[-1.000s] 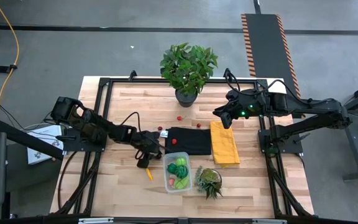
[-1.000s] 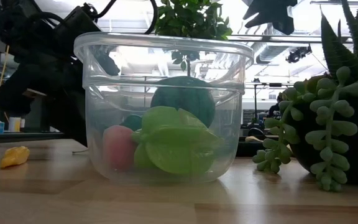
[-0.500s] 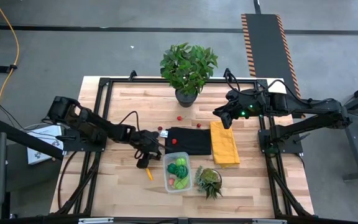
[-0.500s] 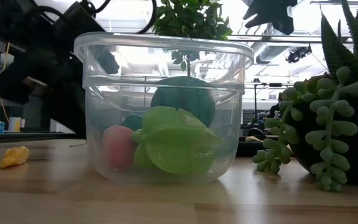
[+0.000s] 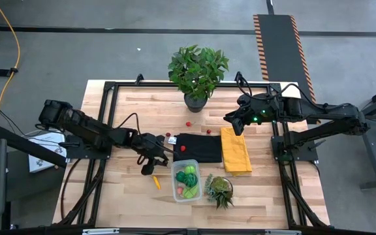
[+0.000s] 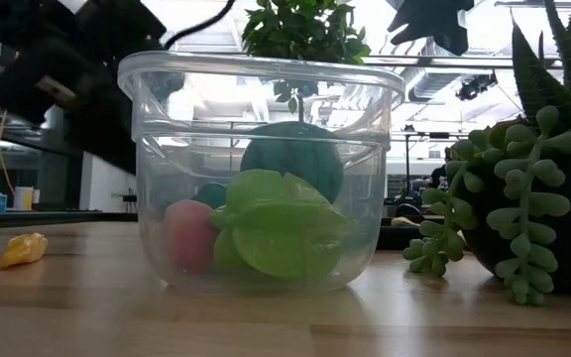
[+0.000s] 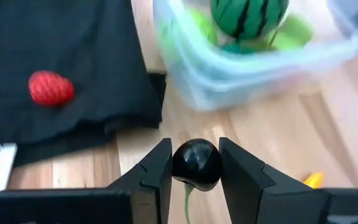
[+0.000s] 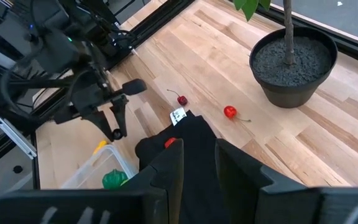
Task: Pick and placing Produce into tupperware
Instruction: Put the black cherry into the bin
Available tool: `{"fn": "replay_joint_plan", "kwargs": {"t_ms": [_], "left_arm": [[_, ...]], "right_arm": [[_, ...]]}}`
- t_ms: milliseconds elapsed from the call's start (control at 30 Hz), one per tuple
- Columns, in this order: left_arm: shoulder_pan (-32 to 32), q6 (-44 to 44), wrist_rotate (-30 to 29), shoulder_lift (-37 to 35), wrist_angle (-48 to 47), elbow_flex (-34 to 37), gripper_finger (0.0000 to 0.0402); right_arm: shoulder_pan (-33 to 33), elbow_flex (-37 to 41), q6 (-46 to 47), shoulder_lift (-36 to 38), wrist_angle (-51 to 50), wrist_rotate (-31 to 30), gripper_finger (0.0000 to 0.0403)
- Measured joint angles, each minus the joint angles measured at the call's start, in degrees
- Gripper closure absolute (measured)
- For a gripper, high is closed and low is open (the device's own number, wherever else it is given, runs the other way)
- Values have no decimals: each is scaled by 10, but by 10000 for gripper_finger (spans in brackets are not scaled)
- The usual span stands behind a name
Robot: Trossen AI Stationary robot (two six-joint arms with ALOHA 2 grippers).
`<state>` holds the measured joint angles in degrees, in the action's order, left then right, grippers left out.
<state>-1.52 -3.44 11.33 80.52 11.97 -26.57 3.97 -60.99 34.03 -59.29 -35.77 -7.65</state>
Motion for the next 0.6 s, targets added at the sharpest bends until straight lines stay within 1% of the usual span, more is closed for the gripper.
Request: {"fn": "replay_joint_plan", "kwargs": {"t_ms": [233,333,467,600], "left_arm": [[0,-36,-1,-74,-29,0,304],[0,-50,-9,-113,-74,-19,304],[0,-51,-23,-146,-176,-87,304],[0,-23,-46,-148,-306,-199,303]], "right_arm": [[0,0,0,0,0,0,320],[0,0,0,0,0,1,320],[0,0,-8,0,4,1,320],[0,0,-13,0,7,1,320]]}}
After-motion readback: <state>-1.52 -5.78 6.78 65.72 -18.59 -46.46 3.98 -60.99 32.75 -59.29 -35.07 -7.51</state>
